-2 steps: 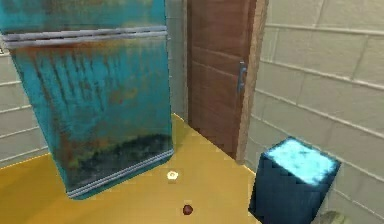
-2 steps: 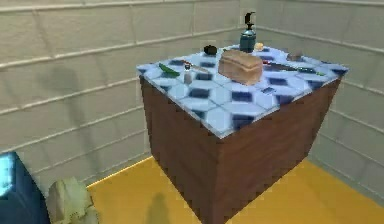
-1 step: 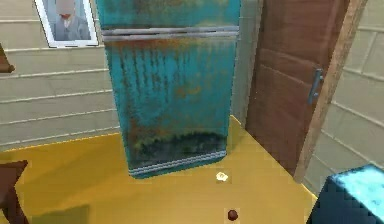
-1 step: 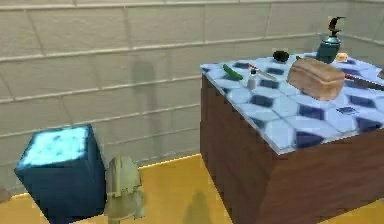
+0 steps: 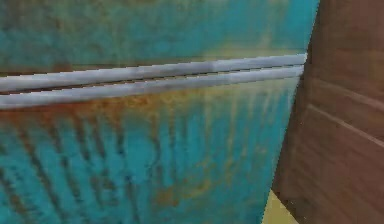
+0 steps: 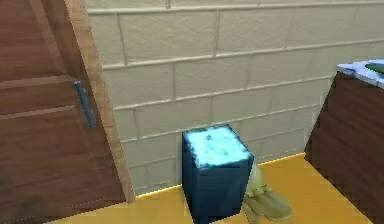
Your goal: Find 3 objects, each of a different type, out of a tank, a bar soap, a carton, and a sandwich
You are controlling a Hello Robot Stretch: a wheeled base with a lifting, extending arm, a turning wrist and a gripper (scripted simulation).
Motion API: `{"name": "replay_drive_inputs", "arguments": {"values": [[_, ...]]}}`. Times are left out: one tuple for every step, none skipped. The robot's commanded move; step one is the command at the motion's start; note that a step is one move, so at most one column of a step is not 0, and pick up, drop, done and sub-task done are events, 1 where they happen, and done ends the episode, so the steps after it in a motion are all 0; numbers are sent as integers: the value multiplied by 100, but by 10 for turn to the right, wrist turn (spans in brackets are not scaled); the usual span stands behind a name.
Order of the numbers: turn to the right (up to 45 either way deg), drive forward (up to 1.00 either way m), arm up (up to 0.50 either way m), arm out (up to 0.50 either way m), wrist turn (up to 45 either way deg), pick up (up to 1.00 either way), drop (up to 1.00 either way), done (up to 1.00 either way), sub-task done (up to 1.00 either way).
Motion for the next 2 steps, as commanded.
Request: {"name": "replay_drive_inputs", "arguments": {"values": [[-150, 0, 0, 0, 0, 0, 0, 0, 0], [0, 10, 0, 0, 0, 0, 0, 0, 0]]}}
